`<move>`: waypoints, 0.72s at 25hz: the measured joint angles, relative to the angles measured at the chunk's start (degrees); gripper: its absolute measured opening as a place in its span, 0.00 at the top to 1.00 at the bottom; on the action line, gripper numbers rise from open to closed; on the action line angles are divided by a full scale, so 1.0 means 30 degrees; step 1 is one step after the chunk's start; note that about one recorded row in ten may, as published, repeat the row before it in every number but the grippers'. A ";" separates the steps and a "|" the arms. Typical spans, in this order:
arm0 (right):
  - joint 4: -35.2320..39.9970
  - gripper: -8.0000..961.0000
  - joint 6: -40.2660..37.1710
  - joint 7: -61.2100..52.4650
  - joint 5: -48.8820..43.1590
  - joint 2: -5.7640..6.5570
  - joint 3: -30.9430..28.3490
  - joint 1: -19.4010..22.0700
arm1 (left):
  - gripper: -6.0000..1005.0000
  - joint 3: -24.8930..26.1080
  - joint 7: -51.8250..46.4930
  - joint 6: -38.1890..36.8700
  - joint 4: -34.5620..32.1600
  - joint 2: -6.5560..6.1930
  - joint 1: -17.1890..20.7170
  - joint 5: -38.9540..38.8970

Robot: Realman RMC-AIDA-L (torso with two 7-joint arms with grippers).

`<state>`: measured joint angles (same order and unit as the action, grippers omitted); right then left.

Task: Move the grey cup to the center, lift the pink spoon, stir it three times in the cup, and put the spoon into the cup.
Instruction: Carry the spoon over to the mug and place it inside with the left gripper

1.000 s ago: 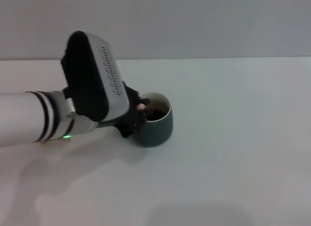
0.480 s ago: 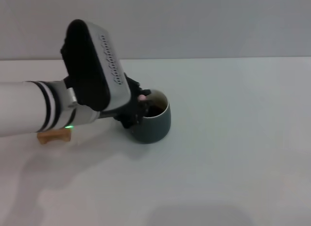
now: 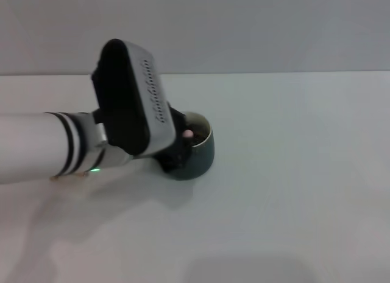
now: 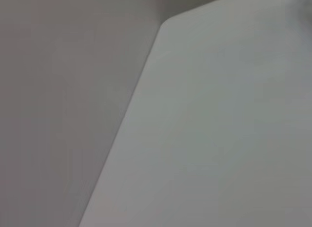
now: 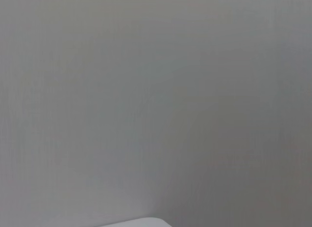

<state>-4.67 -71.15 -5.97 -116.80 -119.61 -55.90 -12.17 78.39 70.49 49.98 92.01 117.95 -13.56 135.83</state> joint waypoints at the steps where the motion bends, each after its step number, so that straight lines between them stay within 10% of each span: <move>1: -0.0008 0.99 0.0007 0.0001 0.0000 0.0000 0.0001 -0.0001 | 0.85 0.0222 0.0000 0.0009 -0.0022 0.0000 0.0101 0.0060; 18: -0.0024 0.99 -0.0045 0.0027 0.0000 0.0027 0.0000 0.0193 | 0.85 0.0701 -0.0130 -0.2483 -0.0791 0.0086 0.0379 0.0207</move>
<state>-4.74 -71.28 -5.88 -116.80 -119.53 -55.90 -11.59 80.50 70.10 42.53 89.64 118.21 -12.43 136.45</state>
